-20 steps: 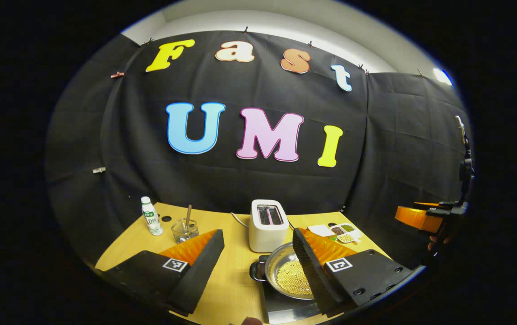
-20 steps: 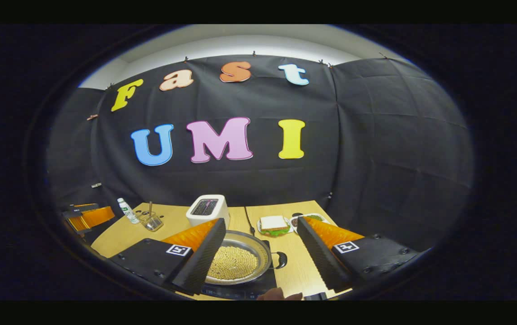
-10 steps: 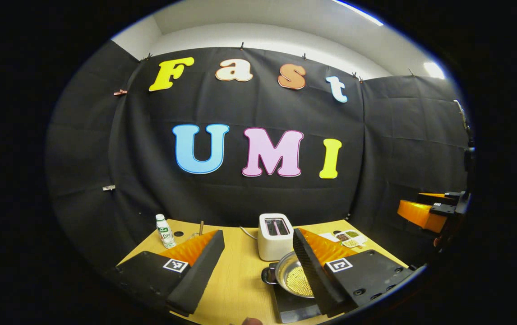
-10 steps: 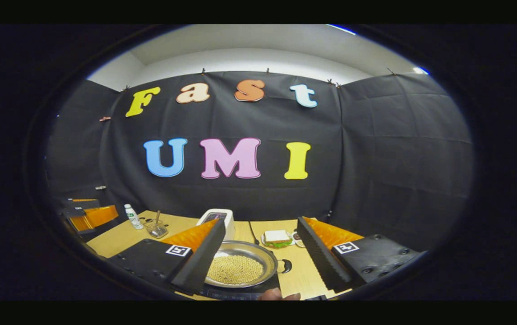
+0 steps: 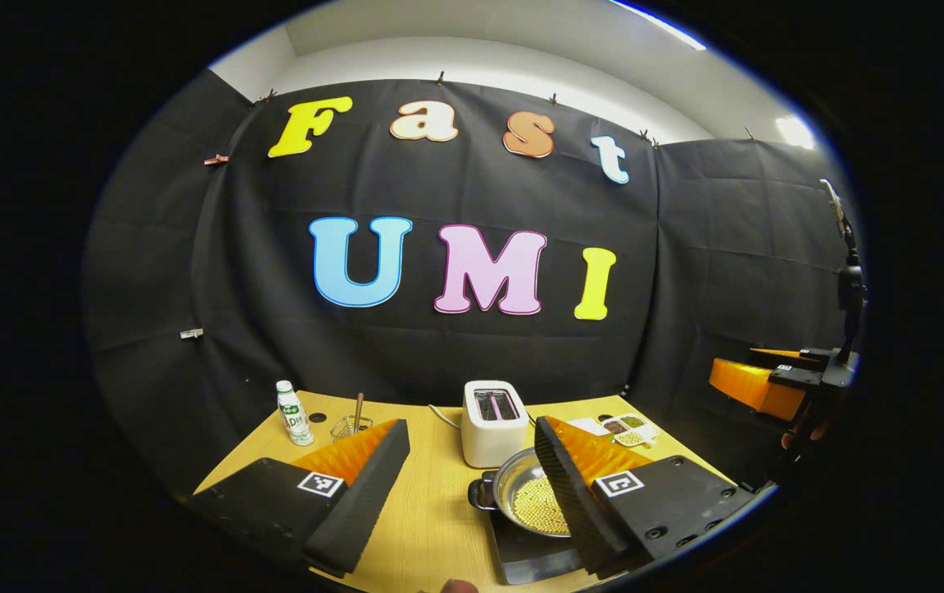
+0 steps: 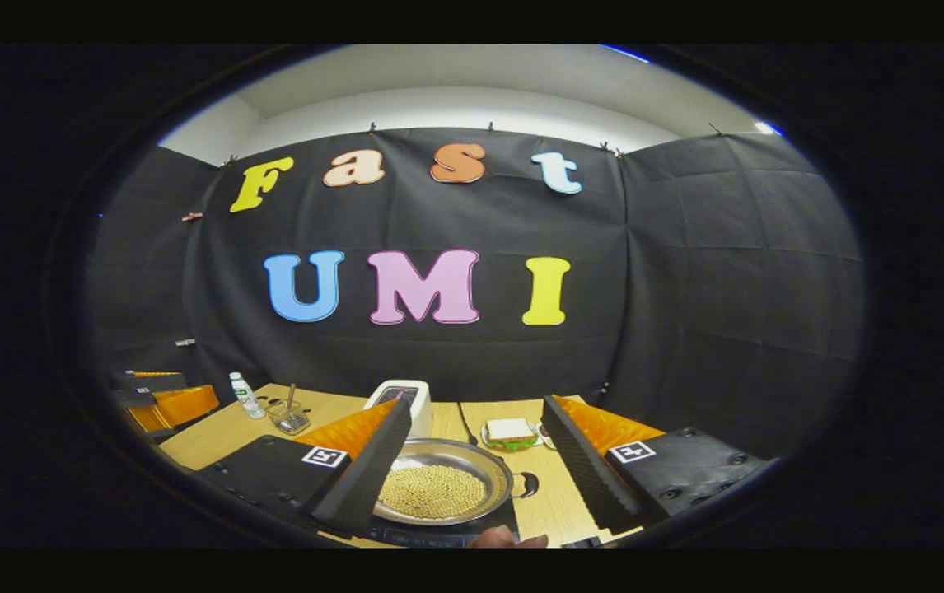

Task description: First push the handle of the pot to place it horizontally, then grasp the pot with both hands and set it on the induction cooktop.

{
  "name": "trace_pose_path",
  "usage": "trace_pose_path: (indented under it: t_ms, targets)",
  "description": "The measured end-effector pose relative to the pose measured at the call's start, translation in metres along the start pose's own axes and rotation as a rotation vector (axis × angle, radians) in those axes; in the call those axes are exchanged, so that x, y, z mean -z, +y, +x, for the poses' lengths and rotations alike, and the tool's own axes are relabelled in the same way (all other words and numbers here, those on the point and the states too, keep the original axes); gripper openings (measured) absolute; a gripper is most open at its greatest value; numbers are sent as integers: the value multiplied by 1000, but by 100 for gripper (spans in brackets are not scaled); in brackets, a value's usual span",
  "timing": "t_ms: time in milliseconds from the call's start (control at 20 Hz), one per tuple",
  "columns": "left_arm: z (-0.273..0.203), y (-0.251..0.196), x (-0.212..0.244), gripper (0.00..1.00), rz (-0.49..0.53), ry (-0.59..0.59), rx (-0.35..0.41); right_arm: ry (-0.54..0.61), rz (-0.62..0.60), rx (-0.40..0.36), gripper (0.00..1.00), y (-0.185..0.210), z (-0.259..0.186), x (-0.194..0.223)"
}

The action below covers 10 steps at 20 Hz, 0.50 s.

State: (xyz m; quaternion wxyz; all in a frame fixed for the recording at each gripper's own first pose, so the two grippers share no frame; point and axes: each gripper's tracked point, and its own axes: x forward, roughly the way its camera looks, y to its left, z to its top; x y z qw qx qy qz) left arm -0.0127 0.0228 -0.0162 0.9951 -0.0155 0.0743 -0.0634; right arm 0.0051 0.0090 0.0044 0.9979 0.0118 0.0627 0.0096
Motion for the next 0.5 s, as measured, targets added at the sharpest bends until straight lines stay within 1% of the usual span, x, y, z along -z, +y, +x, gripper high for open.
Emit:
trace_pose_path:
  t_ms: [50, 100, 150, 200, 300, 350, 400, 450, 500]
  targets:
    - [0, 0, 0, 95, -1, 1, 2, 3, -4, -1, 99, 1, 0, 1]
    - [0, 0, 1, 98, -2, 4, 2, 2, -7, -2, 99, 1, 1, 1]
    - [1, 0, 1, 98, -3, 4, 3, 6, -9, -6, 99, 2, 1, 1]
    - [1, 1, 2, 95, -4, 5, 4, 9, -11, -7, 94, 2, 1, 3]
    - [1, 2, 3, 95, -7, 9, 4, 11, -13, -6, 94, 2, 1, 3]
    - [2, 3, 3, 95, -9, 11, 3, 13, -11, -5, 99, 3, 1, 2]
    - [3, 4, 5, 95, -11, 12, 2, 16, -9, -5, 99, 3, 1, 3]
    - [4, 4, 5, 95, -14, 13, 3, 16, -9, -5, 94, 2, 2, 4]
    - [3, 3, 5, 95, -17, 15, 4, 17, -13, -4, 99, 2, 2, 4]
